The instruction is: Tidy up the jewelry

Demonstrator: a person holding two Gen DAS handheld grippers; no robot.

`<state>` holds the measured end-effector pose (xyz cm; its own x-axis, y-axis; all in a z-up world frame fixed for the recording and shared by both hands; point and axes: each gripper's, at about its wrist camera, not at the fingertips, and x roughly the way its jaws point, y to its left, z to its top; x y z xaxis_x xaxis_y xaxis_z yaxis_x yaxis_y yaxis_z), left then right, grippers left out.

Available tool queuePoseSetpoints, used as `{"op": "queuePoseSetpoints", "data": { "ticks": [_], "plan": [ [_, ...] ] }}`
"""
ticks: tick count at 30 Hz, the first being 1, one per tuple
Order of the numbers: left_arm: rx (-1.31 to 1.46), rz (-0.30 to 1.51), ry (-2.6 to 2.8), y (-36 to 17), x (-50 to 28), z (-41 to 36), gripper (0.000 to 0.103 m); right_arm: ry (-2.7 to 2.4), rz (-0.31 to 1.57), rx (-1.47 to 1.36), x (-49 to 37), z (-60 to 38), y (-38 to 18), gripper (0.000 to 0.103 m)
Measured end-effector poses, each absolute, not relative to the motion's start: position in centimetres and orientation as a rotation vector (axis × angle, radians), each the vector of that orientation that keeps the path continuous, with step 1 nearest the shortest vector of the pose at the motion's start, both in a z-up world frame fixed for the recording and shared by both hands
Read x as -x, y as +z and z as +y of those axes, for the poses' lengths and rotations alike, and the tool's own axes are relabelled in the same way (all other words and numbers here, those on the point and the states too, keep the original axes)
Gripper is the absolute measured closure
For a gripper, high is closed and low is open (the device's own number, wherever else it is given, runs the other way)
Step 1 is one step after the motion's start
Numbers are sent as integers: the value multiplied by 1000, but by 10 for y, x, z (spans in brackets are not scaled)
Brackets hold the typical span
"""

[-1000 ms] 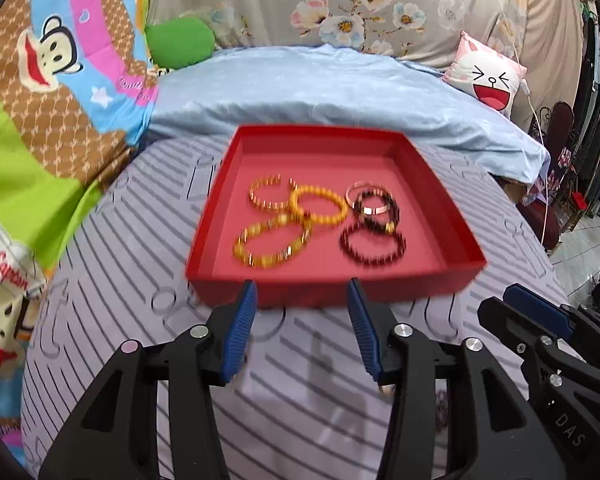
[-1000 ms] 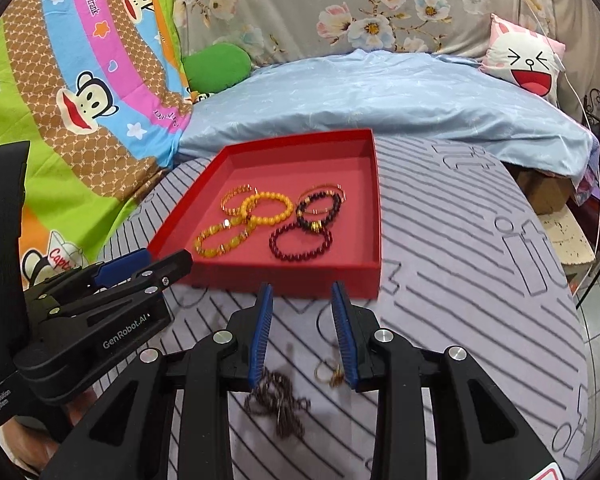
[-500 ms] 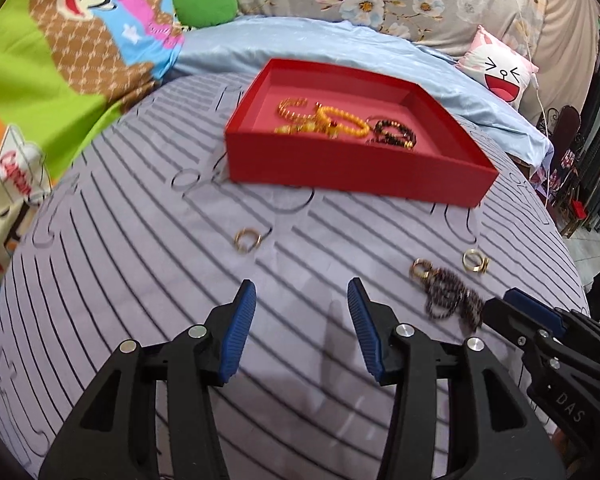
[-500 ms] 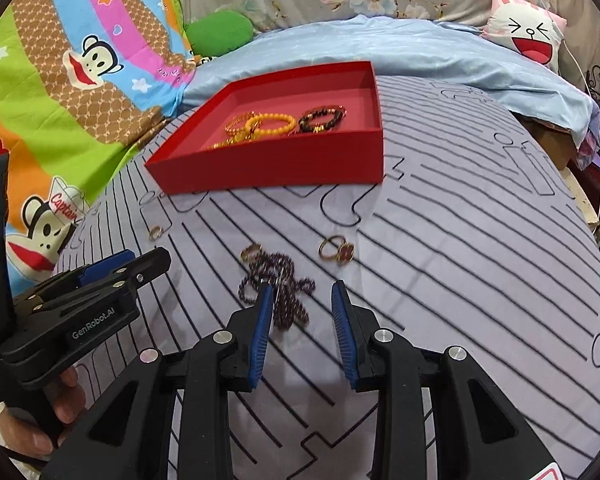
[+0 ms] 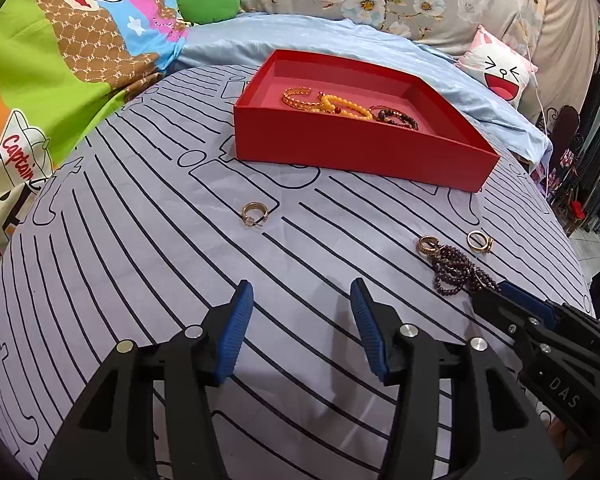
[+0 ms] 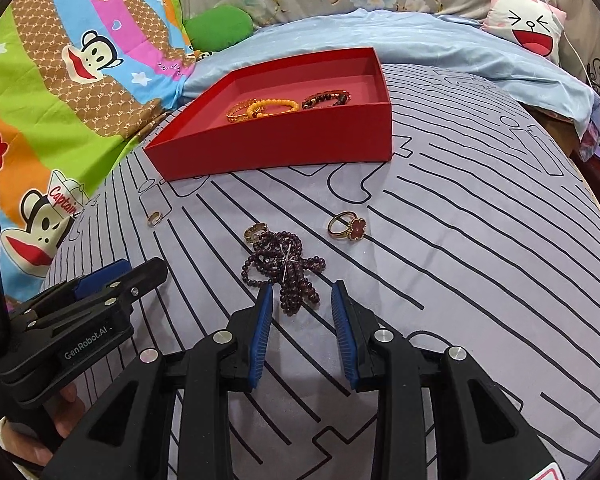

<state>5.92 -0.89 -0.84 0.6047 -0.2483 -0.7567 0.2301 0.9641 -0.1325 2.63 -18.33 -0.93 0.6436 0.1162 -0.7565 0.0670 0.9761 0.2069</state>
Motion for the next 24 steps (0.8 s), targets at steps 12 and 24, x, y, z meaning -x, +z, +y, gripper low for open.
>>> {"op": "queuePoseSetpoints", "data": {
  "ticks": [12, 24],
  "plan": [
    [15, 883, -282, -9, -58, -12, 52, 10, 865, -241, -24, -188, -7, 94],
    [17, 888, -283, -9, -54, -11, 51, 3, 796, -334, -2, -214, 17, 96]
  ]
}}
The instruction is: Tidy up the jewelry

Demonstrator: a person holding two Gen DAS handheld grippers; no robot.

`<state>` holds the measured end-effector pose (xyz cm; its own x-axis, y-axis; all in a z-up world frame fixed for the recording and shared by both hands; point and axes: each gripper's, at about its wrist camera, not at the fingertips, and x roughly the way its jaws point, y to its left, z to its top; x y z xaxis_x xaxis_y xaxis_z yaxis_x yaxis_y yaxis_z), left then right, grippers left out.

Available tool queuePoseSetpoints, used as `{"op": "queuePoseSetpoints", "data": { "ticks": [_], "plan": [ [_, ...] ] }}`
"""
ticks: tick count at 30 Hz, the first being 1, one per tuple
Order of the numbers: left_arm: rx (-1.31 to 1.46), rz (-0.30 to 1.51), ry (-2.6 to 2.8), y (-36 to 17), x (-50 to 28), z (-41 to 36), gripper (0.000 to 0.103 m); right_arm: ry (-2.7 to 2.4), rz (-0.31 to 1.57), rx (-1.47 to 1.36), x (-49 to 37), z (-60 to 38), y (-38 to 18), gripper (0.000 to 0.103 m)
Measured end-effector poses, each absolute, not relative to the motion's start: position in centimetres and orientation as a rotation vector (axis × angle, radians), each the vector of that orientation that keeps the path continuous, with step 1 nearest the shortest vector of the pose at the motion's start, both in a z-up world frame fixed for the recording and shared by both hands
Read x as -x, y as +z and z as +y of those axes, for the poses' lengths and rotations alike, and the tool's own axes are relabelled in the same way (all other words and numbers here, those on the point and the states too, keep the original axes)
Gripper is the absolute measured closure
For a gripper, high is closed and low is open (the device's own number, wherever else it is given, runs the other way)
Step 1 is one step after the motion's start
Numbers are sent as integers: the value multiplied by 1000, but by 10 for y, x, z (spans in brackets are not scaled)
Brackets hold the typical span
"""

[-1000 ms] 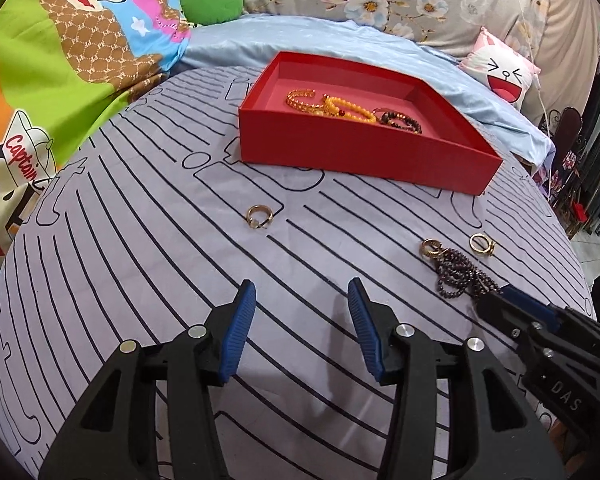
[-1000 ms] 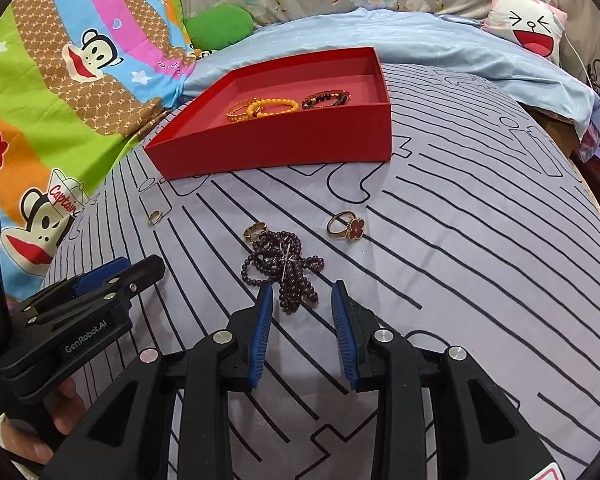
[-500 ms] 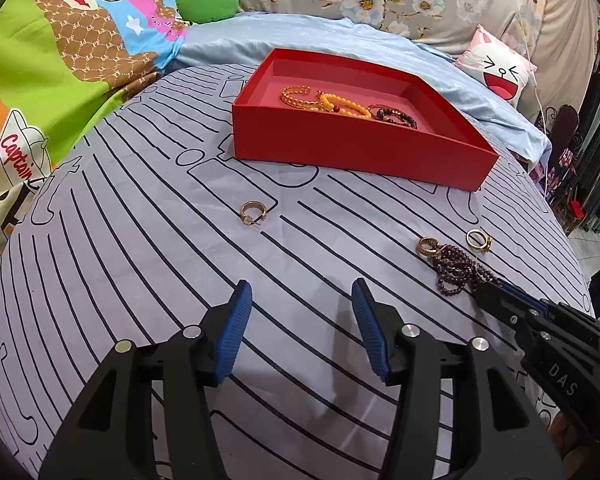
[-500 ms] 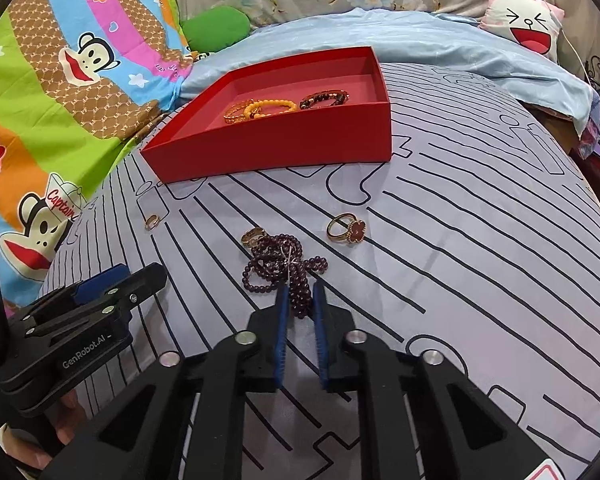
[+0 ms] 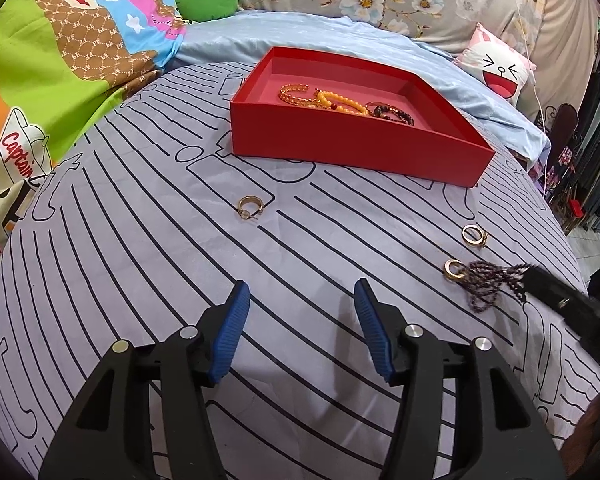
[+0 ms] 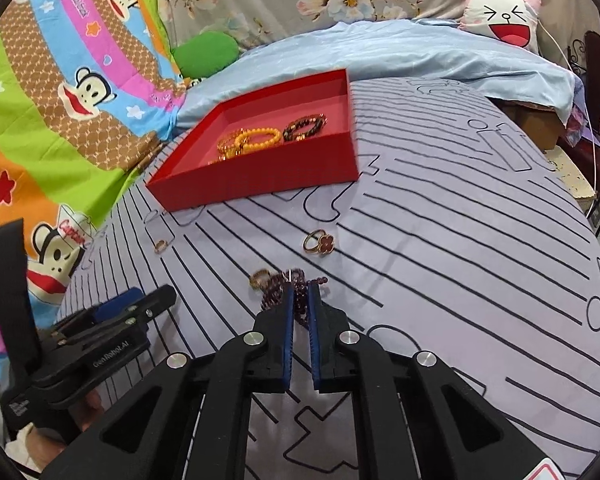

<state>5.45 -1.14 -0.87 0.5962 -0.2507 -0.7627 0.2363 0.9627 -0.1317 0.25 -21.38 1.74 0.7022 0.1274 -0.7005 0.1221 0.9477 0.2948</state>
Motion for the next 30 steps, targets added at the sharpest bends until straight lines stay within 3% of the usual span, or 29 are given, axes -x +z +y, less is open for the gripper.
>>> {"op": "queuePoseSetpoints", "data": {
  "ticks": [17, 20, 30],
  "plan": [
    [20, 896, -254, -4, -44, 12, 51, 62, 713, -433, 8, -231, 46, 97],
    [28, 900, -248, -3, -46, 12, 51, -33, 737, -302, 2, -219, 43, 97],
    [31, 877, -368, 12, -55, -35, 51, -52, 749, -381, 11, -242, 35, 102]
  ]
}}
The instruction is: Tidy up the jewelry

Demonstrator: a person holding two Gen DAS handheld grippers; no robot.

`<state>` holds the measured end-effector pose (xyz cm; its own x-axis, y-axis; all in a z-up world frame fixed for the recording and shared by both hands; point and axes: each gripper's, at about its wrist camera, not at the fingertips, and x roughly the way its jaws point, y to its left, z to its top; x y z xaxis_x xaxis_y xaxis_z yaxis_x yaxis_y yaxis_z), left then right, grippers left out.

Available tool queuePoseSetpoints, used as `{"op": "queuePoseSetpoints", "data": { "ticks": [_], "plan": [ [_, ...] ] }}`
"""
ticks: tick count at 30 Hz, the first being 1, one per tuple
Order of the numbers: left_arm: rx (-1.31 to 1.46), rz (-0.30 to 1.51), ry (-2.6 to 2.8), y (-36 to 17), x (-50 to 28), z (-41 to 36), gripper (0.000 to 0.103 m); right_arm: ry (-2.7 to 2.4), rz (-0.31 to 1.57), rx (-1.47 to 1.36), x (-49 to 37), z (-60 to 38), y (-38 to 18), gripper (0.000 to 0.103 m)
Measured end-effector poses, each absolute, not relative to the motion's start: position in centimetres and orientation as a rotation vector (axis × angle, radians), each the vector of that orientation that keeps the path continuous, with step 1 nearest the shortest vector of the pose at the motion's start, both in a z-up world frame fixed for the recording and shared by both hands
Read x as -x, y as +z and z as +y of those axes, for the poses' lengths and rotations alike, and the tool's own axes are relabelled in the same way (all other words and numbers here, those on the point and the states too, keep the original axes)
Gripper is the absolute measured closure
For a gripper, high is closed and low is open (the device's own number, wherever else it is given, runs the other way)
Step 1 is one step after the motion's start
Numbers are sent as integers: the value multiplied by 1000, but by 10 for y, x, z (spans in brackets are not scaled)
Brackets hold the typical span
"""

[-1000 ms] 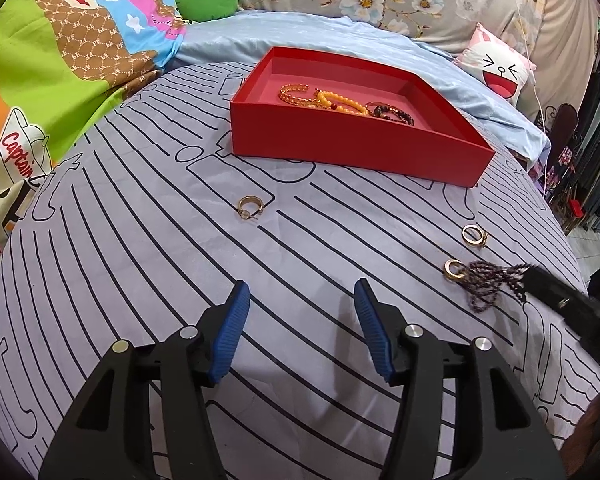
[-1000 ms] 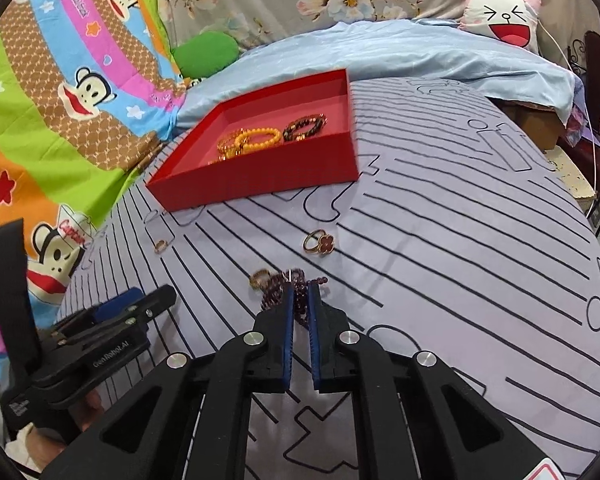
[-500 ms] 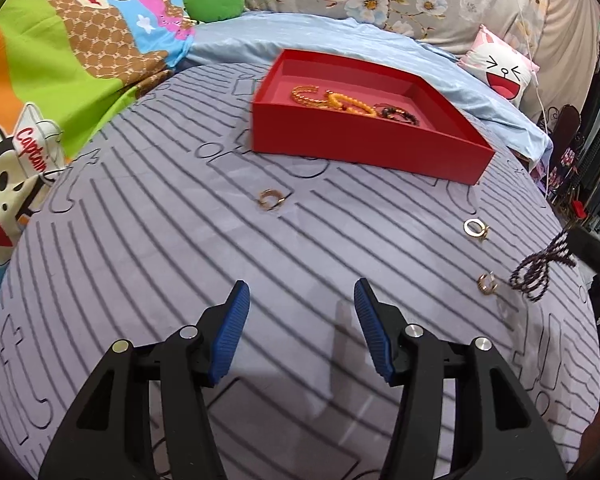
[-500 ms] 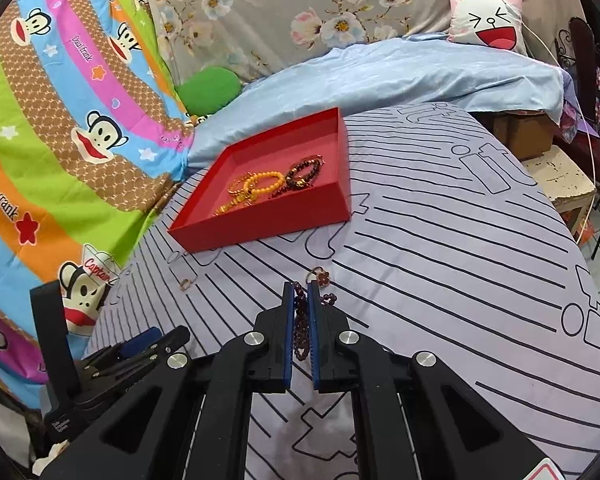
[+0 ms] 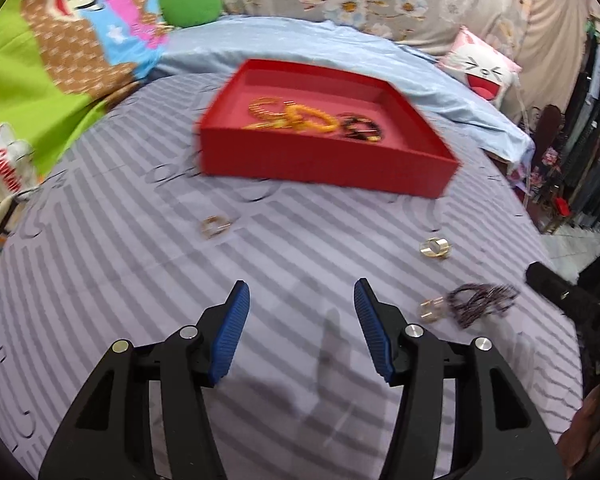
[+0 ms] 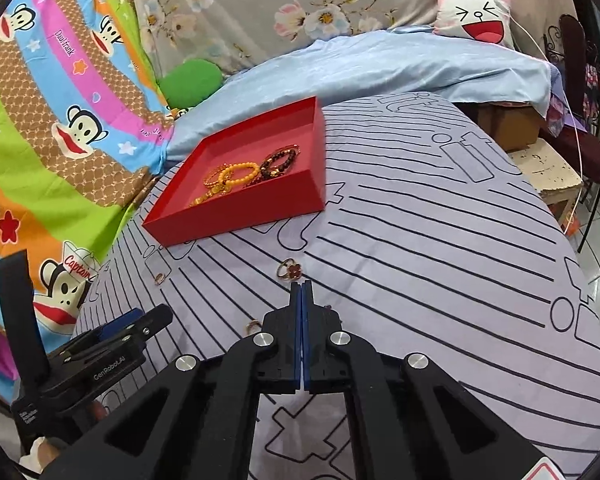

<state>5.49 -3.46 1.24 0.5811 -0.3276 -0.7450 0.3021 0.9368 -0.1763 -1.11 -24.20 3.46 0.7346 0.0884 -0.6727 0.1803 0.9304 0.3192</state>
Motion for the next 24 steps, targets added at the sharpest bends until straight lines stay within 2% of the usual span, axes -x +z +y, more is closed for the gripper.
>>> {"op": "queuePoseSetpoints", "data": {
  "ticks": [6, 7, 9, 10, 11, 19, 24],
  "plan": [
    [-24, 867, -435, 16, -62, -84, 48, -63, 779, -312, 9, -244, 31, 102],
    [-27, 867, -436, 15, -64, -88, 48, -56, 793, -309, 7, -244, 27, 99],
    [-24, 871, -429, 14, -66, -90, 47, -58, 809, -310, 7, -246, 21, 83],
    [-22, 874, -424, 13, -67, -90, 47, -60, 811, -323, 8, -248, 18, 66],
    [-20, 878, -415, 13, -68, -88, 47, -64, 811, -333, 9, -249, 16, 61],
    [-4, 920, -373, 1, -71, -70, 47, -43, 879, -396, 17, -245, -8, 61],
    [-4, 925, -387, 1, -72, -74, 47, -67, 859, -366, 7, -240, -6, 62]
  ]
}}
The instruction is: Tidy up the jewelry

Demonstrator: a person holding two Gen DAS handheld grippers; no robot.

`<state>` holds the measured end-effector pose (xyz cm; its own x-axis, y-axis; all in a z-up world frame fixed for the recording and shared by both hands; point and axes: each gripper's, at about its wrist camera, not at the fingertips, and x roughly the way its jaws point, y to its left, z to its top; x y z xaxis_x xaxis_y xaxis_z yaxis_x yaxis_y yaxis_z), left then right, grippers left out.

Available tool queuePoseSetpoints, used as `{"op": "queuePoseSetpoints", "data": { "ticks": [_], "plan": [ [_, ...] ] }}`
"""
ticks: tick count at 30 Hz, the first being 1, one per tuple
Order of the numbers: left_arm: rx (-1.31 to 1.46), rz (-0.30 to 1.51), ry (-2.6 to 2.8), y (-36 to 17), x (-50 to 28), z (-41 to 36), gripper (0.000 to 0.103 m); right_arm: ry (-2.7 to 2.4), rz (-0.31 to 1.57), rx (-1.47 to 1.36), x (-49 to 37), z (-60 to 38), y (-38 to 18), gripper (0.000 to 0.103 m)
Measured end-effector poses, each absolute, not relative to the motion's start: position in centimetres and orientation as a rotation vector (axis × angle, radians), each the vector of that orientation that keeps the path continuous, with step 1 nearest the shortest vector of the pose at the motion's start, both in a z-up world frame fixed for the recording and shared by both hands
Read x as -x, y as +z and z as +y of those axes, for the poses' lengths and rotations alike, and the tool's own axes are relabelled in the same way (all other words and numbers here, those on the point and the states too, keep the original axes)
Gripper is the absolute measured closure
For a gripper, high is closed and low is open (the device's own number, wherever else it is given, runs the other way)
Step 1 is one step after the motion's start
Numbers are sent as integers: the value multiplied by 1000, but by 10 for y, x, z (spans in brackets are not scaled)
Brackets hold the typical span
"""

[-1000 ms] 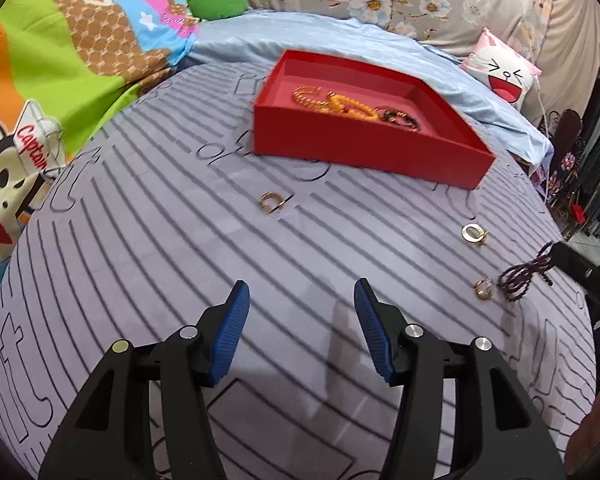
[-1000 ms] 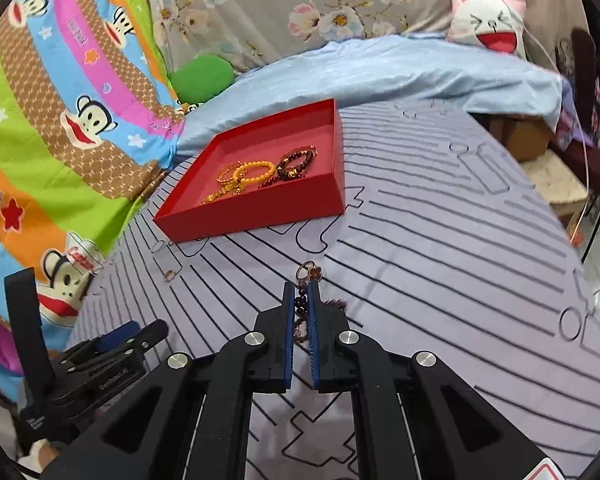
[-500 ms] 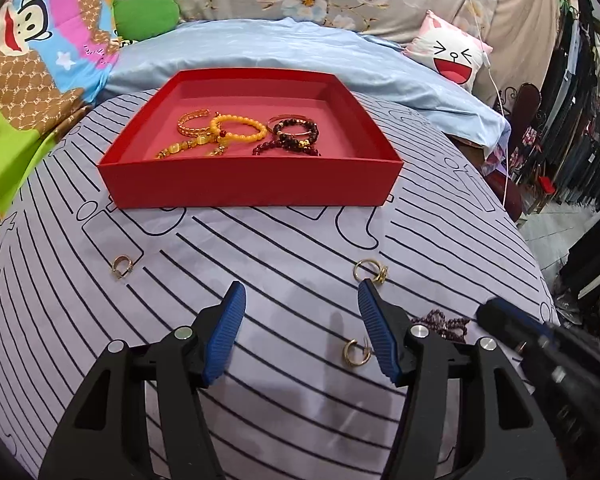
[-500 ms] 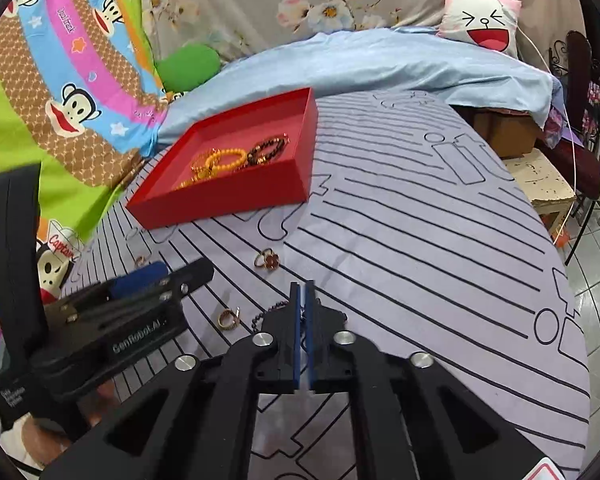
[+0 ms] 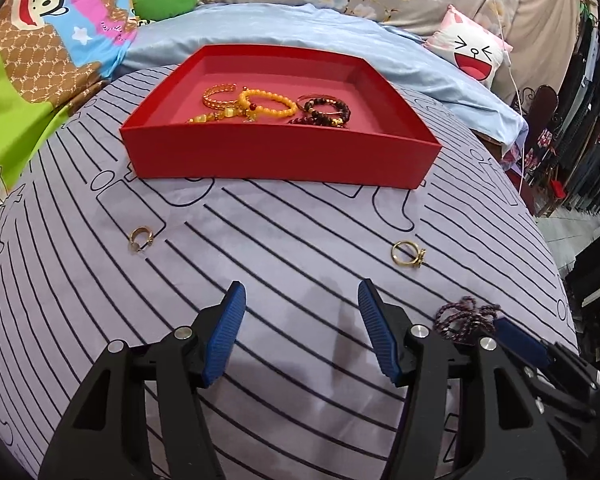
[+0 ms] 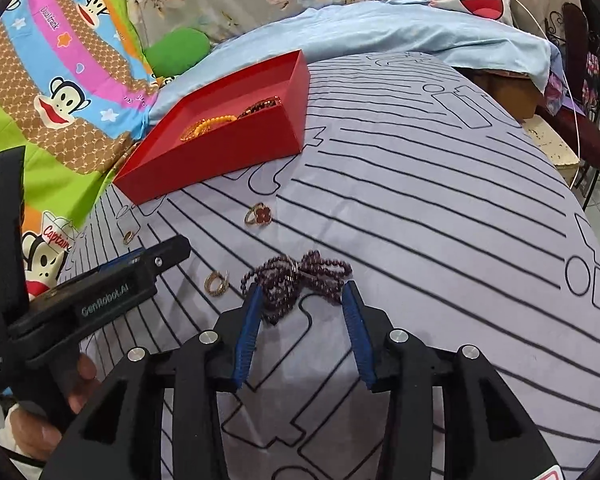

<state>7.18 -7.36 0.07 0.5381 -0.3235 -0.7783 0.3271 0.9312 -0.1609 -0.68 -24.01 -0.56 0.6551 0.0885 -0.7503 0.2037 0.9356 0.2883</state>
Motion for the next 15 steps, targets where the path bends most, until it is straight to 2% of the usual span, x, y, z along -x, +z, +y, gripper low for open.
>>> {"op": "queuePoseSetpoints", "data": {
  "ticks": [4, 6, 7, 8, 15],
  "plan": [
    [-6, 917, -398, 4, -74, -82, 47, -88, 846, -380, -2, -246, -6, 64],
    [-5, 919, -404, 4, -76, -87, 47, -80, 850, -381, -5, -246, -8, 76],
    [-4, 921, -408, 3, -78, -89, 47, -68, 853, -377, -6, -244, -9, 91],
    [-3, 923, -411, 3, -78, -92, 47, -70, 848, -368, -5, -242, -8, 93],
    [3, 935, -469, 4, -81, -115, 47, -95, 827, -385, 7, -253, -1, 95]
  ]
}}
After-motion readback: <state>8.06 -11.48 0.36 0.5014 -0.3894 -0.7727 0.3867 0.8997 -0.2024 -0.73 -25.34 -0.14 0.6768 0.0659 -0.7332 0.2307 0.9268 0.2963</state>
